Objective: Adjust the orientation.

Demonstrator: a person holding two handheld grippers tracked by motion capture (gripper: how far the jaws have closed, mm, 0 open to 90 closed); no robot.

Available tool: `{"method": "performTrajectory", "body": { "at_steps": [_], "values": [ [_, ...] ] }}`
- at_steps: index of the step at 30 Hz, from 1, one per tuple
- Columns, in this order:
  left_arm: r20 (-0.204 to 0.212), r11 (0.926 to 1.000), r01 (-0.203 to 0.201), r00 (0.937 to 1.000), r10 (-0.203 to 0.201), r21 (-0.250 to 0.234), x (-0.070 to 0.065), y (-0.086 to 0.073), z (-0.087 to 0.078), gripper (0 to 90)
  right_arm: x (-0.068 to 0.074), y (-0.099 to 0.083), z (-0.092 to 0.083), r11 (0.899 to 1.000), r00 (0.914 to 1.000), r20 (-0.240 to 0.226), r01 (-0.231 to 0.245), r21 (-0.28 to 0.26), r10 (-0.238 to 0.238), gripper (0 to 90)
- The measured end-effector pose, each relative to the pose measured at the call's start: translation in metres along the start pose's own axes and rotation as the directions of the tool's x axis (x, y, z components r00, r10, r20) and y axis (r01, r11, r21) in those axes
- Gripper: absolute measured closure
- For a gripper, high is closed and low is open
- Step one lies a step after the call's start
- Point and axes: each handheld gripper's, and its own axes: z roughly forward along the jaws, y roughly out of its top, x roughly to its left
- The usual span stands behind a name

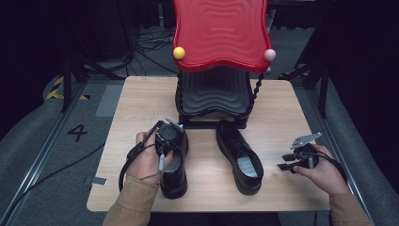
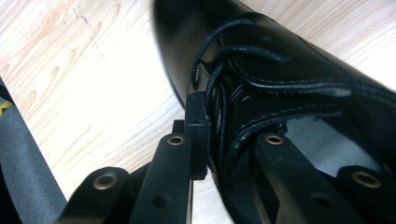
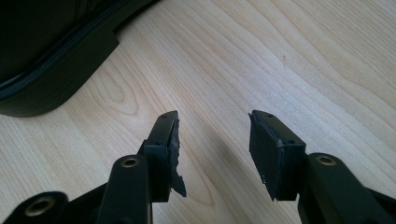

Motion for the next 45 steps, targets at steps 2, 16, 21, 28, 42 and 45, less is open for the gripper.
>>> {"method": "performTrajectory", "body": {
  "at_steps": [2, 16, 21, 28, 42, 45],
  "values": [
    [0.011, 0.9999, -0.003, 0.9999, 0.003, -0.011, -0.004, 0.0, -0.006, 82.5, 0.0, 0.0, 0.0, 1.0, 1.0, 0.002, -0.003, -0.001, 0.003, 53.9],
    [-0.01, 0.9973, -0.06, 0.9982, 0.06, -0.043, -0.042, 0.028, -0.006, 81.8, 0.0, -0.007, -0.002, 1.0, 0.9998, 0.009, -0.017, 0.002, 0.016, 53.9],
    [-0.026, 0.9958, -0.074, 0.997, 0.073, -0.053, -0.051, 0.04, 0.002, 81.7, 0.0, -0.012, -0.004, 1.0, 0.9997, 0.007, -0.025, 0.005, 0.025, 53.9],
    [-0.039, 0.9956, -0.071, 0.9968, 0.069, -0.061, -0.06, 0.051, 0.012, 80.3, 0.001, -0.018, -0.007, 1.0, 0.9995, 0.011, -0.03, 0.003, 0.03, 53.9],
    [0.077, 0.9885, -0.151, 0.9855, 0.151, -0.004, -0.075, 0.059, 0.033, 69.1, 0.002, -0.02, -0.006, 0.999, 0.9994, 0.003, -0.034, 0.007, 0.034, 53.8],
    [0.087, 0.9872, -0.159, 0.9834, 0.159, -0.01, -0.074, 0.058, 0.033, 68.9, 0.001, -0.019, -0.005, 0.999, 0.9995, 0.0, -0.032, 0.007, 0.032, 53.7]
  ]
}}
